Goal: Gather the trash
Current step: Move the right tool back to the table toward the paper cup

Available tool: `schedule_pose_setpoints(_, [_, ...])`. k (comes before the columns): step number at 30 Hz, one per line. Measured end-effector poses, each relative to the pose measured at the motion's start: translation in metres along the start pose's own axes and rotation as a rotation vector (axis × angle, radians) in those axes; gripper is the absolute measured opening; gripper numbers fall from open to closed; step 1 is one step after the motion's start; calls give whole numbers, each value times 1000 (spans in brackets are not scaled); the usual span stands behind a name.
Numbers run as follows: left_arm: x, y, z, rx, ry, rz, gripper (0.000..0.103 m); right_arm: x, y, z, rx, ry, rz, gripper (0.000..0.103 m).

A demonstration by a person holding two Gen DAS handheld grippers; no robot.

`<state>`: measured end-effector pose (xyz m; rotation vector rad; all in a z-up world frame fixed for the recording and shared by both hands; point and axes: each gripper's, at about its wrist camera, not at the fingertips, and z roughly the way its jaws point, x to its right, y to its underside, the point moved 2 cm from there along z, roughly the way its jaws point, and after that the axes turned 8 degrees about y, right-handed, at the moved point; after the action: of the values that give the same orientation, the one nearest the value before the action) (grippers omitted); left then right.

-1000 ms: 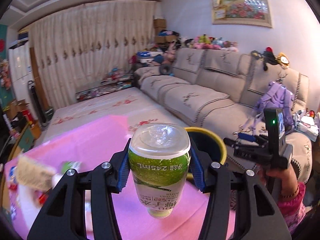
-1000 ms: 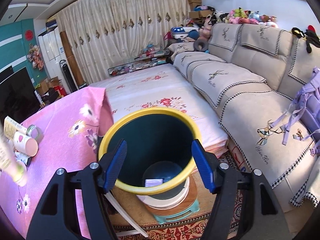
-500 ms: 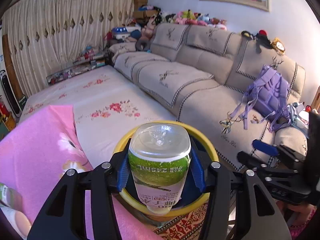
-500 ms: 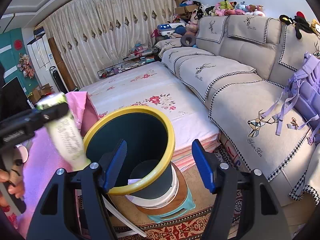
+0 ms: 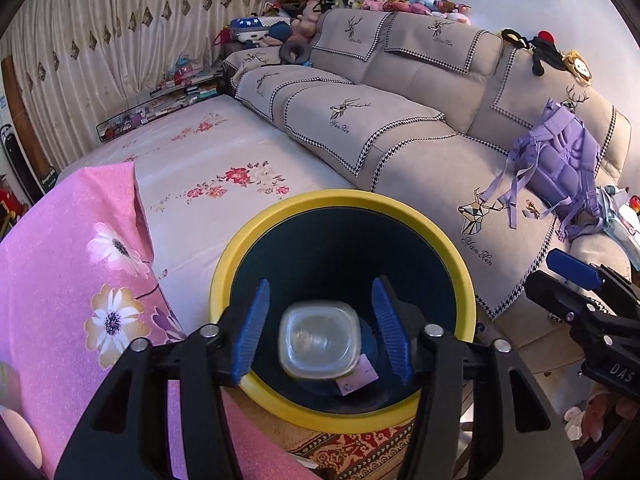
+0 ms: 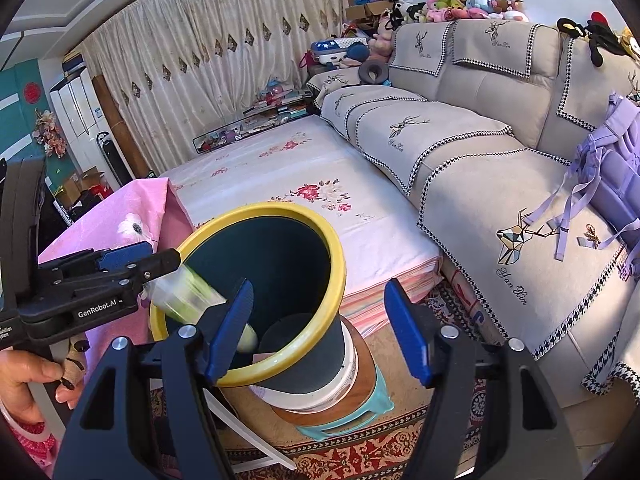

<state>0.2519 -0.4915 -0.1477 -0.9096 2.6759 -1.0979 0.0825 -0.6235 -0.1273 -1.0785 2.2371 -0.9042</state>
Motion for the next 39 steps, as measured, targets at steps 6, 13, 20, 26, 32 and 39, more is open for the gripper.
schedule_pose_setpoints(6, [-1, 5, -39, 49, -17, 5, 62, -8, 1, -9, 9, -9, -10, 66])
schedule_pose_setpoints(13, [-32, 38, -141, 190, -92, -73, 76, -30, 4, -10, -1, -33, -49, 67])
schedule_pose_setpoints(20, [-90, 111, -255, 316, -314, -201, 89, -79, 12, -13, -15, -80, -133, 67])
schedule_pose_setpoints(26, [-144, 189, -329, 336, -532, -314, 93, -151, 27, -23, -30, -166, -253, 67])
schedule_pose_setpoints(32, [-193, 255, -359, 311, -641, -443, 93, -229, 45, -38, -59, -285, -375, 67])
schedule_pose_setpoints(39, [-216, 288, -365, 320, -706, -518, 93, -313, 58, -53, -96, -393, -435, 74])
